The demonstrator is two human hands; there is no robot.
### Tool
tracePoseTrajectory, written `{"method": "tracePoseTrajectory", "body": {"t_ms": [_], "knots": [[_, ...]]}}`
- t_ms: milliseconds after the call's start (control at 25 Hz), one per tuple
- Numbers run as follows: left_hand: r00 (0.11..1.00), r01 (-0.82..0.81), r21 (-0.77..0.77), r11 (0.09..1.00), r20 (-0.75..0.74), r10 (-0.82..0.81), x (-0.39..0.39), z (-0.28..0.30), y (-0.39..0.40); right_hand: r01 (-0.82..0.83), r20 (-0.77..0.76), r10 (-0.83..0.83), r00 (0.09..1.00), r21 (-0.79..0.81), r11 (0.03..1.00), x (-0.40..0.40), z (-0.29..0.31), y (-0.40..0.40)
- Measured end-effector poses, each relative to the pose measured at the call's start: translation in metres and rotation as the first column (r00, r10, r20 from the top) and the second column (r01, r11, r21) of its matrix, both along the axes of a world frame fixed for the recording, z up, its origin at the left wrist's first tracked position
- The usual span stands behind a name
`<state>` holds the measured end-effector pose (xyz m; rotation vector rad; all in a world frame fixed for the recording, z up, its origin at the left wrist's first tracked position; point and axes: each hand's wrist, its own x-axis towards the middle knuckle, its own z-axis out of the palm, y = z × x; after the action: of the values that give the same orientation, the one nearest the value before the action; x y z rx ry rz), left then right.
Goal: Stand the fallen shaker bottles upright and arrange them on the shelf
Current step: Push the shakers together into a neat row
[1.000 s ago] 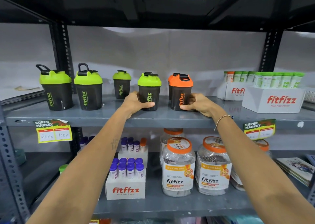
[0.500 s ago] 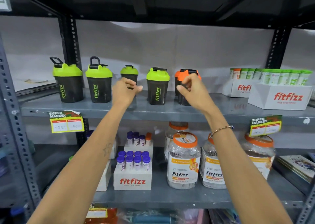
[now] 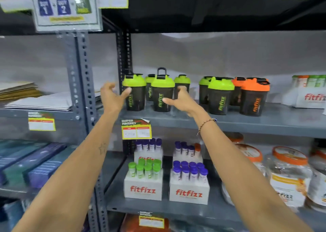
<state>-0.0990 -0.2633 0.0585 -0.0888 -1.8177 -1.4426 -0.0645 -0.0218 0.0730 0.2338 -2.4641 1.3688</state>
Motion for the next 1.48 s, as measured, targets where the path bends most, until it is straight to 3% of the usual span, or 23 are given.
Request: {"method": "tracePoseTrajectory", "body": {"t_ms": [40,120,160,240,560,880,1120,1480], "knots": [[0.985,0.117,-0.021,0.993,0.133,-0.114,-0.007,-0.002,-0.007,-0.012,0.062,0.013,0.998,-0.015,1.000,-0.007,0.000,-0.005],[0.858,0.409,-0.017,0.912,0.346,-0.379,-0.018,-0.002,-0.017,-0.023,0.151,0.029,0.988,-0.041,0.999,-0.019,-0.003,-0.014],[0.791,0.514,-0.028,0.857,0.402,-0.462,-0.021,-0.001,-0.019,-0.004,0.160,0.011,0.987,-0.043,0.999,-0.024,-0.006,-0.017],[0.759,0.579,-0.108,0.808,0.434,-0.485,-0.024,0.000,-0.019,0.050,0.143,-0.045,0.989,-0.032,0.998,-0.031,-0.011,-0.019],[0.783,0.576,-0.142,0.805,0.381,-0.493,-0.025,0.000,0.010,0.042,0.100,-0.035,0.994,-0.061,0.997,-0.024,-0.015,0.014],[0.856,0.476,-0.296,0.828,0.373,-0.359,-0.028,-0.005,0.020,0.004,0.067,0.001,0.998,-0.070,0.998,-0.009,-0.017,0.031],[0.813,0.544,-0.250,0.801,0.394,-0.429,-0.031,-0.009,0.012,0.013,0.061,-0.006,0.998,-0.112,0.994,-0.006,-0.020,0.032],[0.853,0.491,-0.349,0.798,0.381,-0.358,-0.035,-0.010,0.015,0.023,0.047,-0.018,0.999,-0.097,0.995,-0.006,-0.021,0.032]]}}
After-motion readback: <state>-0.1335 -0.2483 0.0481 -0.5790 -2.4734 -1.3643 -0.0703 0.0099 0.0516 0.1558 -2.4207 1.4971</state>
